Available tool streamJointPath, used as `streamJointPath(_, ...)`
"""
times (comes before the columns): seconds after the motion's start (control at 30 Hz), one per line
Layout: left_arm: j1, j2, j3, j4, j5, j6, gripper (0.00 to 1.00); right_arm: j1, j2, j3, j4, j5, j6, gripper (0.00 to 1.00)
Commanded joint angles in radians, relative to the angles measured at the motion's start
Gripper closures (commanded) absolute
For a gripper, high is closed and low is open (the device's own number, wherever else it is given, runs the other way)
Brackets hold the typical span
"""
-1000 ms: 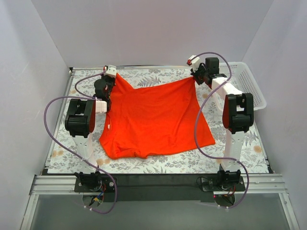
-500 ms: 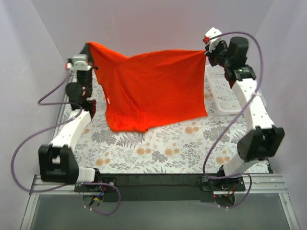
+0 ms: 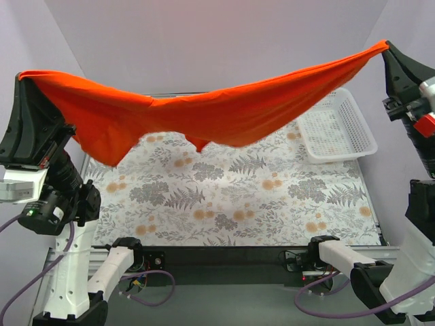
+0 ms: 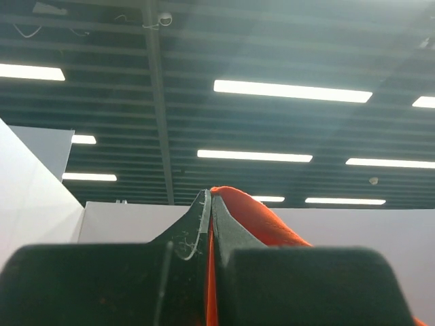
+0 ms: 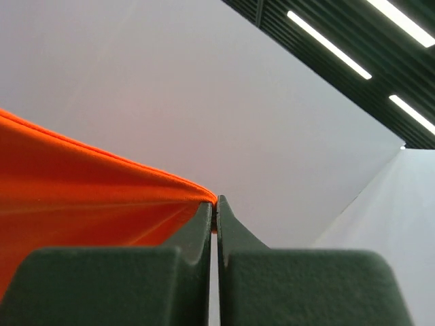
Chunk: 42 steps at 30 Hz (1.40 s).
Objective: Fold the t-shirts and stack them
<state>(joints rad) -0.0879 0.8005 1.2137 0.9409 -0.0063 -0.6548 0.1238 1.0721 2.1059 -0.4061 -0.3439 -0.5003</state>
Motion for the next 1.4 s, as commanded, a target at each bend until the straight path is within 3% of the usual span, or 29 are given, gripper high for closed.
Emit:
streamJointPath(0.0, 0.004, 0.014, 0.049, -0.082, 0.005, 0.021, 1.0, -0.007, 0.037, 0.032, -0.072, 0.062, -0.006, 0.99)
streamJointPath(0.2, 0.004, 0.068, 0.015, -0.094, 0.005, 0.086, 1.0, -0.009, 0.051, -0.079, -0.069, 0.034, -0.044, 0.99)
streamJointPath(0.47, 0.004, 0.279, -0.293, 0.066, 0.005, 0.152, 1.0, -0.007, 0.144, -0.579, 0.042, -0.089, -0.107, 0.99)
streamJointPath(0.6, 0.004, 0.576, -0.41, 0.211, 0.023, 0.162, 1.0, -0.007, 0.303, -0.725, 0.185, -0.141, -0.101, 0.99)
streamJointPath(0.7, 0.005, 0.83, -0.386, 0.305, 0.029, 0.172, 1.0, 0.0, 0.46, -0.785, 0.352, -0.144, -0.089, 0.99)
streamJointPath(0.83, 0.007, 1.079, -0.288, 0.326, 0.019, 0.204, 1.0, 0.013, 0.711, -0.701, 0.444, -0.086, -0.081, 0.99)
streamJointPath(0.97, 0.013, 1.221, -0.195, 0.311, -0.015, 0.233, 1.0, 0.026, 0.97, -0.529, 0.444, -0.018, -0.041, 0.99)
streamJointPath(1.13, 0.03, 1.29, -0.126, 0.273, -0.017, 0.254, 1.0, 0.06, 1.12, -0.374, 0.444, 0.078, -0.038, 0.99)
streamJointPath(1.37, 0.057, 1.272, -0.149, 0.28, -0.034, 0.258, 1.0, 0.082, 1.143, -0.331, 0.501, 0.14, -0.001, 0.99)
